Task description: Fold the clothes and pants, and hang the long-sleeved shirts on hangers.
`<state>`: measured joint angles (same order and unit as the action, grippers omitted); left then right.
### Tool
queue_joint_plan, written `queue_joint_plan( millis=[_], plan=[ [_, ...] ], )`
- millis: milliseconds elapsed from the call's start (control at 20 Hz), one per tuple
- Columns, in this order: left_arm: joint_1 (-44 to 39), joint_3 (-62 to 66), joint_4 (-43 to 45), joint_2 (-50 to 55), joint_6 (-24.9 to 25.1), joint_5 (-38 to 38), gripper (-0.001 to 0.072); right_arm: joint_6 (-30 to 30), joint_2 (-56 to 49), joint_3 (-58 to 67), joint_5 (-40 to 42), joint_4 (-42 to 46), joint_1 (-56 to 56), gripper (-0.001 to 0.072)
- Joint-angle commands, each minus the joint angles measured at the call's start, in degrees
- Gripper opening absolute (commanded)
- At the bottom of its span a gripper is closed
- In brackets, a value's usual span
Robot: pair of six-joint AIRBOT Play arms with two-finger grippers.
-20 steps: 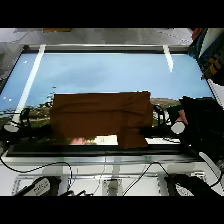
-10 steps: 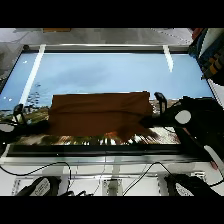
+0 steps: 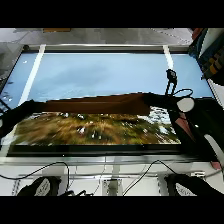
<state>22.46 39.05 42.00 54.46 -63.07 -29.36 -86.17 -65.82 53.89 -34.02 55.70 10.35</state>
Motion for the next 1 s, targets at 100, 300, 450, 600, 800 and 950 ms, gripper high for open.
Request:
queue_joint_plan(
  millis=[100, 300, 450, 600, 800, 950],
  plan=[
    [-10.49, 1.4, -3.32, 14.84, -0.15, 19.26, 0.0017, -1.86, -13.84, 0.57, 22.1, -10.56, 0.07, 0.0014],
    [-14.12, 6.45, -3.06, 23.34, 0.48, 25.16, 0.0093, -1.79, -19.32, 0.57, 25.75, -13.44, 0.07, 0.0111],
    [-13.62, 8.0, 0.28, 24.37, 0.52, 25.49, 0.0703, -1.38, -18.99, 0.61, 24.35, -10.27, 0.0, 0.0699],
    [-10.36, 8.0, 8.63, 21.88, 0.48, 22.21, 0.0703, -1.38, -18.4, 0.63, 20.96, -4.63, 0.0, 0.0696],
    [-0.2, 8.74, 9.18, 21.31, 0.44, 4.09, 0.0698, -1.38, -18.4, 0.7, 14.69, -1.84, 0.0, 0.069],
    [5.73, 14.36, 9.16, 26.64, 0.46, -15.32, 0.0698, -1.36, -18.43, 1.4, 10.1, -1.44, 0.0, 0.069]
  ],
)
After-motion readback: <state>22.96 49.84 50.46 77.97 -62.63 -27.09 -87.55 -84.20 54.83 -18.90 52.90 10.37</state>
